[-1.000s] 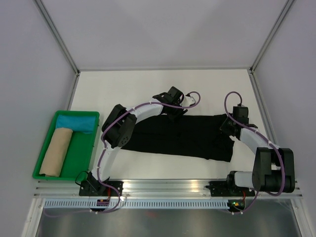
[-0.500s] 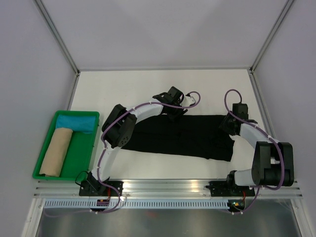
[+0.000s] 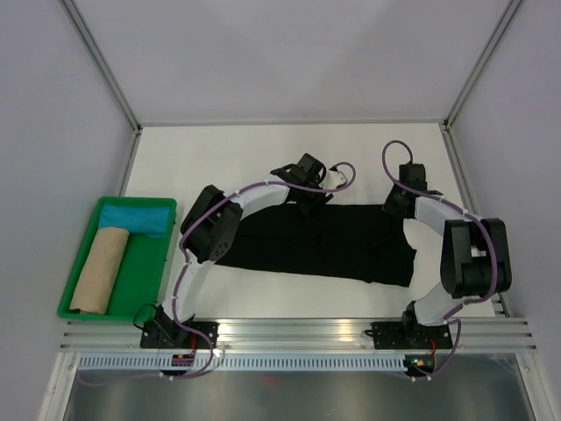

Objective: Roll the t-shirts
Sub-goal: Fold the tshirt

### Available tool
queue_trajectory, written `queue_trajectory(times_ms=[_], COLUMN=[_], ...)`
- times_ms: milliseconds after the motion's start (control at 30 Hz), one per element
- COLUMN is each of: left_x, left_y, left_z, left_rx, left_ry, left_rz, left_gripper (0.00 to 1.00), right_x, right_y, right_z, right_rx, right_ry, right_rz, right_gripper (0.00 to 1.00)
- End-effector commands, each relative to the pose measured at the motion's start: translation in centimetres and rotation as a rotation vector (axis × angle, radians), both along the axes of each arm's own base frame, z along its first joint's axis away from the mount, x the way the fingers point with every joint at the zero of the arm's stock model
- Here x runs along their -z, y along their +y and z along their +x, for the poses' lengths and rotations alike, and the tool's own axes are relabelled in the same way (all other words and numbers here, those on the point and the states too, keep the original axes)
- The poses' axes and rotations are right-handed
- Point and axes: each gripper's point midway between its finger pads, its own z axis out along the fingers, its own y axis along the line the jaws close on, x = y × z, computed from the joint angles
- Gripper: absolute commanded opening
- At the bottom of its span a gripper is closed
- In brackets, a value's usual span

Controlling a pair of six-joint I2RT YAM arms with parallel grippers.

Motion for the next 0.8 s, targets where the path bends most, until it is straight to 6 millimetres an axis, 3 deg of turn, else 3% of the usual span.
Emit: queue_trajectory(times_ms=[0, 67, 200, 367, 467, 500, 567, 600, 667, 733, 767], left_x=[1.7, 1.9, 2.6, 2.1, -2.1, -4.8, -7.4, -9.8, -11.4, -13.3, -13.6], left_y=[1.1, 1.1, 1.4, 1.0, -0.5, -1.0, -1.2, -1.5, -1.1, -0.5, -0.1], left_z=[-1.3, -1.4, -1.4, -1.8, -1.4, -0.6, 0.1, 0.6, 0.5, -0.1, -0.5], left_rx=[0.02, 0.023, 0.027, 0.049, 0.074, 0.069, 0.053, 0.051, 0.041, 0.032, 0.03], left_ry=[0.046, 0.054, 0.052, 0.065, 0.023, -0.025, -0.07, -0.108, -0.122, -0.134, -0.128], left_rz=[0.049, 0.049, 0.069, 0.045, -0.038, -0.075, -0.091, -0.119, -0.121, -0.133, -0.128], left_gripper=[0.38, 0.38, 0.38, 0.4, 0.45, 0.46, 0.48, 0.49, 0.49, 0.49, 0.5], right_x=[2.0, 3.2, 3.7, 3.2, 1.5, 1.0, -2.3, -3.4, -7.1, -8.0, -9.7], right_y=[-2.5, -3.5, -4.9, -4.5, -4.6, -4.6, -4.9, -4.9, -5.1, -4.9, -4.7], right_z=[1.4, 1.8, 3.4, 6.3, 8.0, 8.1, 9.6, 9.5, 9.3, 7.9, 7.0], right_rx=[0.09, 0.125, 0.16, 0.115, 0.086, 0.077, 0.068, 0.067, 0.088, 0.101, 0.109], right_ry=[0.024, 0.046, 0.054, 0.025, -0.006, -0.001, -0.061, -0.067, -0.14, -0.153, -0.183], right_rz=[0.014, -0.008, -0.036, -0.02, -0.032, -0.038, -0.052, -0.057, -0.061, -0.052, -0.043], right_gripper=[0.0, 0.0, 0.0, 0.0, 0.0, 0.0, 0.0, 0.0, 0.02, 0.04, 0.04])
